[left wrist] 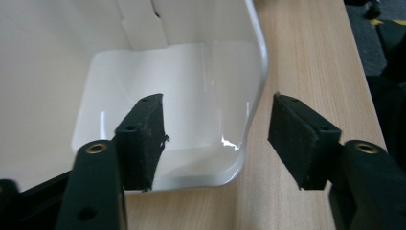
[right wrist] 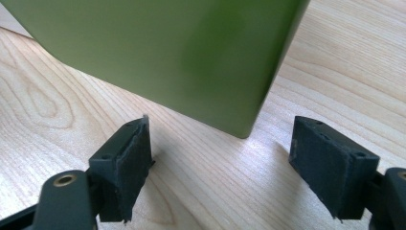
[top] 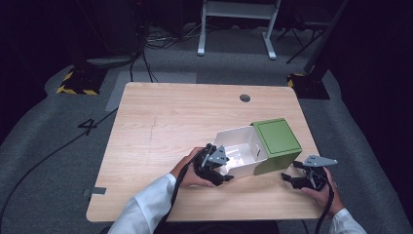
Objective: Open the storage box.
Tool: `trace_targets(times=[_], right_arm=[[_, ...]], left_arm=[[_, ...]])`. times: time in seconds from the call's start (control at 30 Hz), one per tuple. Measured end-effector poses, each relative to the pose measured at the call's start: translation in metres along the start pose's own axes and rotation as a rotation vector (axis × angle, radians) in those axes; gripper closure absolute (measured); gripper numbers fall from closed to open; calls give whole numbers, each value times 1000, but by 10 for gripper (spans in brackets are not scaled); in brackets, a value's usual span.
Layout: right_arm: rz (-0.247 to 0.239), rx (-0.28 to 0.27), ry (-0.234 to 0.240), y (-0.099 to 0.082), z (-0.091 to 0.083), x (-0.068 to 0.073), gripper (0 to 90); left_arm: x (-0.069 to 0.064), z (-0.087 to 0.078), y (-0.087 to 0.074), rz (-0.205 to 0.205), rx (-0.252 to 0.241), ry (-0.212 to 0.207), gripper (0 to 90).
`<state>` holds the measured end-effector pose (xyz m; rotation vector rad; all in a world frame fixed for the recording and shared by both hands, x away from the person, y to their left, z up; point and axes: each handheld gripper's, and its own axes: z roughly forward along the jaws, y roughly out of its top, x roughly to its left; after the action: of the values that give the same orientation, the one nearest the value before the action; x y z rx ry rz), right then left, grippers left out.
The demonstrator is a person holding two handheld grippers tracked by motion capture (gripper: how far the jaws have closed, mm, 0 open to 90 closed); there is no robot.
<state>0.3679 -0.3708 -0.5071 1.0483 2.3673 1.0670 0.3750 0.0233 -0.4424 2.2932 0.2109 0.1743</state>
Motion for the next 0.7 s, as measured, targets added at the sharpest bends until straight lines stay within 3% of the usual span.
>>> trace_targets(times=[0.4,0.53,0.7], right_arm=[[0,0,0,0,0,0,224],[0,0,0,0,0,0,223],[0,0,0,0,0,0,224]], left_arm=[[4,-30,0,-20,-40,99,190],[5,-48,-6,-23,-43,148,183],[5,-61,-13,-27,-36,179,171]])
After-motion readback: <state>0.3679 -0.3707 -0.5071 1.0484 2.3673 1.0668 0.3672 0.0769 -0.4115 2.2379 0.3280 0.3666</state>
